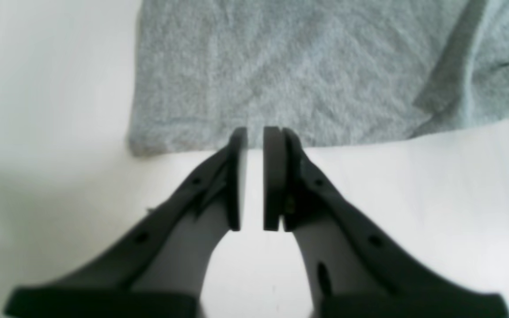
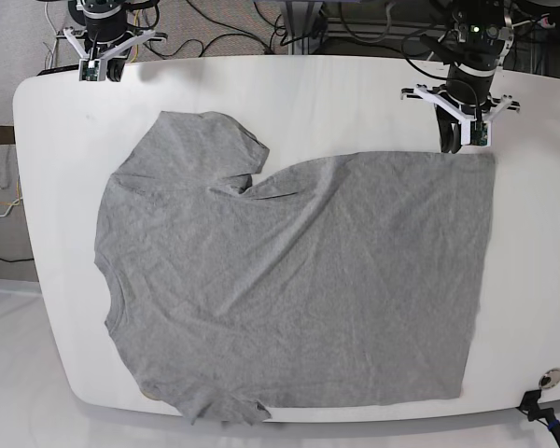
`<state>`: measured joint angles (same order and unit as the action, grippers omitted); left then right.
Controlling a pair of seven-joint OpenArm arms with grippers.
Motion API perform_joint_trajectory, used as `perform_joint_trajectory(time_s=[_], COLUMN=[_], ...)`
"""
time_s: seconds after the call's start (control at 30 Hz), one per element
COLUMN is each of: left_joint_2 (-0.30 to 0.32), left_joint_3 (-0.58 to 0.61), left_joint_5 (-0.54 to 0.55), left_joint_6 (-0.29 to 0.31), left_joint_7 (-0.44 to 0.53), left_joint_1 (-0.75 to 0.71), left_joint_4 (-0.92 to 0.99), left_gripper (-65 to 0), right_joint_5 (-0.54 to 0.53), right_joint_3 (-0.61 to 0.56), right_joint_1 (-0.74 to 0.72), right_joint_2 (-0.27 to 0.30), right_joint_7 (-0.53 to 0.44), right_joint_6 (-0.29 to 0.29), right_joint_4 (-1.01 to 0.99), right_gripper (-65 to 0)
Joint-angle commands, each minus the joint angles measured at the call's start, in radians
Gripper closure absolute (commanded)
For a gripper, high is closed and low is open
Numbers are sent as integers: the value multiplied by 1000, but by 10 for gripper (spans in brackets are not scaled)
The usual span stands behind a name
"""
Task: Fold the T-shirt properly
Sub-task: 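Lower both grippers toward the grey T-shirt's collar-side edge, then close the left gripper on the shirt's body corner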
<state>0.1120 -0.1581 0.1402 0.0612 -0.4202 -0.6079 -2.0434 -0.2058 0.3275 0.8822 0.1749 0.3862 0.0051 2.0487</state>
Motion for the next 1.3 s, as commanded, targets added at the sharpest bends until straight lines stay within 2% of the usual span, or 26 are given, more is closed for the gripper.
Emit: perform_joint_trajectory(time_s=[0.0, 0.17, 0.37, 0.47, 0.63, 0.77, 0.83, 0.9, 0.97, 1.27], left_joint_2=[6, -4, -7, -5, -6, -1, -2, 0, 4, 13], left_joint_3=[0, -25, -145, -189, -230, -237, -236, -228, -239, -245], left_joint_5=[33, 119, 228, 268, 324, 382, 402, 415, 392, 384], left_joint_6=[4, 6, 22, 29, 49, 50, 51, 50, 45, 49], left_joint_7=[2, -111, -226, -206, -73, -49, -64, -77, -73, -77], left_joint_1=[25, 107, 150, 146, 129, 128, 130, 134, 126, 149], left_joint_4=[24, 87, 75, 82, 94, 107, 119, 126, 132, 174], left_gripper=[-82, -93, -103, -159, -344, -417, -430, -414, -432, -429], right_joint_5=[8, 10, 11, 14, 15, 17, 20, 15, 20, 22], right_joint_3=[6, 6, 6, 4, 4, -3, -7, -10, -5, -2], right_joint_1=[10, 7, 0, 0, -1, -4, -6, -4, -16, -15], right_joint_2=[7, 7, 8, 9, 9, 9, 11, 11, 7, 9], right_joint_7=[-21, -21, -22, -22, -26, -30, -29, -31, -40, -38], right_joint_6=[3, 0, 1, 0, 5, 6, 5, 8, 29, 43], right_joint_4=[20, 21, 20, 22, 21, 17, 10, 9, 28, 41], right_gripper=[0, 0, 0, 0, 0, 0, 0, 0, 0, 0])
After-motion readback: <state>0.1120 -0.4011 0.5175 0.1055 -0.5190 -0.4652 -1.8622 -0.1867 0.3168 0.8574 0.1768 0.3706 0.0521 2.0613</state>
